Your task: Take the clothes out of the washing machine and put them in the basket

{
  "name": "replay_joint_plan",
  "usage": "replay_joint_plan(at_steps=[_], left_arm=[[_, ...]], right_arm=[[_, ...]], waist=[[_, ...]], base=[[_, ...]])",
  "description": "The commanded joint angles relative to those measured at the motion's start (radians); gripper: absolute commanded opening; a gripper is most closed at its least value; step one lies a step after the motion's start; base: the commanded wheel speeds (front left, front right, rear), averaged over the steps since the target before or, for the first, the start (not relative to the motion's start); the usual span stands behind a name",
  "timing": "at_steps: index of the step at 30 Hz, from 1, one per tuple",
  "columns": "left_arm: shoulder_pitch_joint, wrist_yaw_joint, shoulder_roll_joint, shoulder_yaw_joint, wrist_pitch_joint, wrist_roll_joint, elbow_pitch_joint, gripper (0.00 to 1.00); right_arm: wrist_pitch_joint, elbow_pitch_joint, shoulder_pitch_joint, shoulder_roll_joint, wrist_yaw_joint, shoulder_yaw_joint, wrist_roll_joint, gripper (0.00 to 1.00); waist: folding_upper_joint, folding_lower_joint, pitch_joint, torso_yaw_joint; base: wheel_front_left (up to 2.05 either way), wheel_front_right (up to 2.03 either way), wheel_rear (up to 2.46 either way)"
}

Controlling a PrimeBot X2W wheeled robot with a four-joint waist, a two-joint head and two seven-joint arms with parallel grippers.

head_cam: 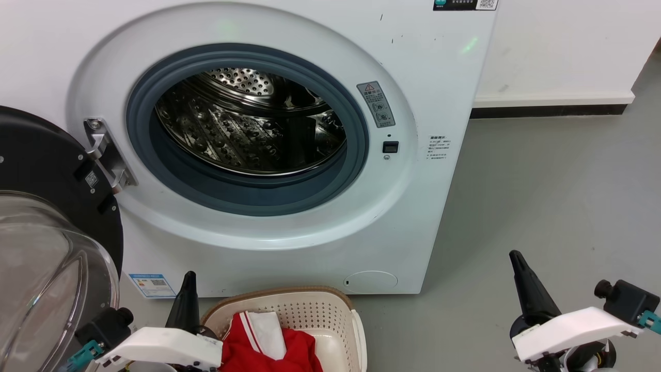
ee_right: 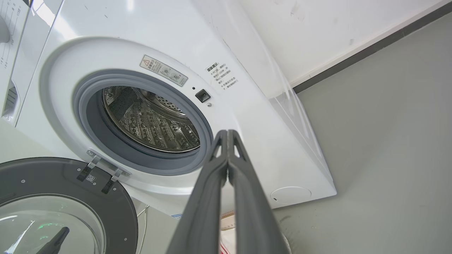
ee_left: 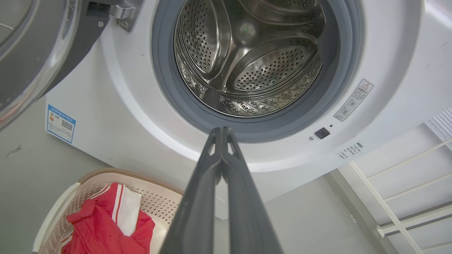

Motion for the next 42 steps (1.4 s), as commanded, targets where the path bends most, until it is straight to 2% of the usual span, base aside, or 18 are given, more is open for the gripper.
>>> replay_joint_plan(at_steps=[1,23,42], left_arm=[[-0.031,-0.006,0.001,0.006,0.005,-0.025,-0.008,0.00],[-0.063,-0.039,0.000,0.041,0.069,-0.305,0.024,0.00],[-0.086,-0.064,-0.002,0.065,0.114,-0.505,0.047,0.00]], right_arm=[[0.003,-0.008,-0.028,-0.007,0.000,-0.005,0.032,0.00],[0.037,0.025,-0.052,-0.012,0.000,-0.038,0.327,0.00],[0.064,0.049,-0.069,-0.011,0.000,-0.067,0.533,0.00]], waist=[[0.0000,-0.0001,0.000,0.000],[0.0000,-0.0001,0.007,0.009],[0.0000,-0.0001,0.012,0.016]], base=[[0.00,0.00,0.00],[0.00,0.00,0.00],[0.00,0.00,0.00]])
